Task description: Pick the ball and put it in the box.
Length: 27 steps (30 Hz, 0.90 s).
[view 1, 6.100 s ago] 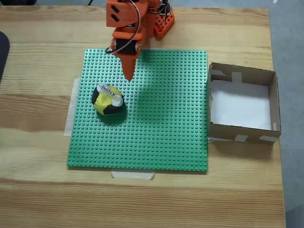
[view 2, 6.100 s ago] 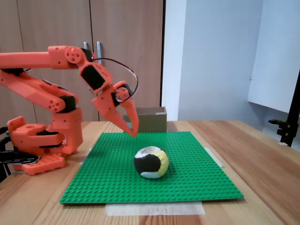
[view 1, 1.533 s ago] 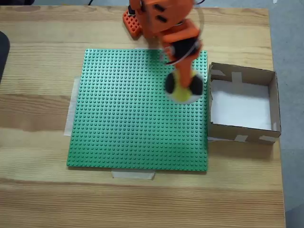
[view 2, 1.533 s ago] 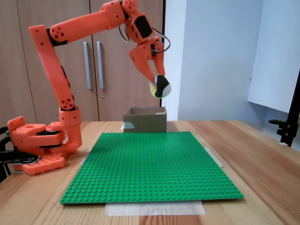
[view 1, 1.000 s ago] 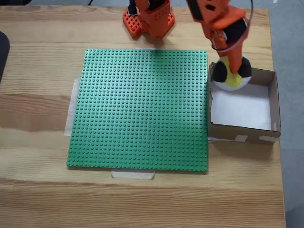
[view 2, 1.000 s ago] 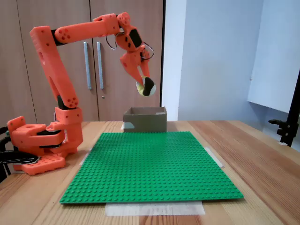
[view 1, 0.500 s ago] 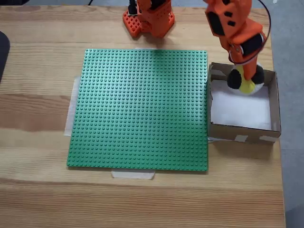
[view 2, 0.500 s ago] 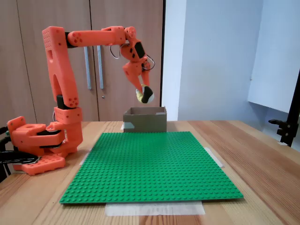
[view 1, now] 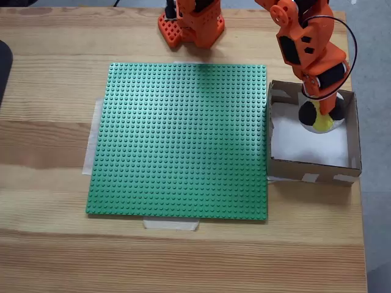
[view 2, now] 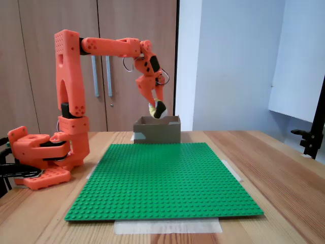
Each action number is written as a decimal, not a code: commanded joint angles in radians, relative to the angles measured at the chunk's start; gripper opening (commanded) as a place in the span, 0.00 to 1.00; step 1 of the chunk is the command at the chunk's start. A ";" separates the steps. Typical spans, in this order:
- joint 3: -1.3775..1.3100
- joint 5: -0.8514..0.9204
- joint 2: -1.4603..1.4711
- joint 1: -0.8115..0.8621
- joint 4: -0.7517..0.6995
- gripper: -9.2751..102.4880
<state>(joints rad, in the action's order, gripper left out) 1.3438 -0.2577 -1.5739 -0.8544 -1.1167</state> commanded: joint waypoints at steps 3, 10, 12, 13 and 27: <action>-0.034 0.034 -0.020 0.000 0.014 0.08; -0.002 0.060 -0.038 -0.003 0.018 0.10; -0.003 0.067 -0.043 -0.005 0.018 0.12; -0.003 0.074 -0.046 -0.006 0.018 0.14; 0.124 0.153 -0.199 -0.021 0.098 0.26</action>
<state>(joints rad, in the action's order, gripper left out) 1.4542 -0.1258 -1.6797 -0.8713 -1.0508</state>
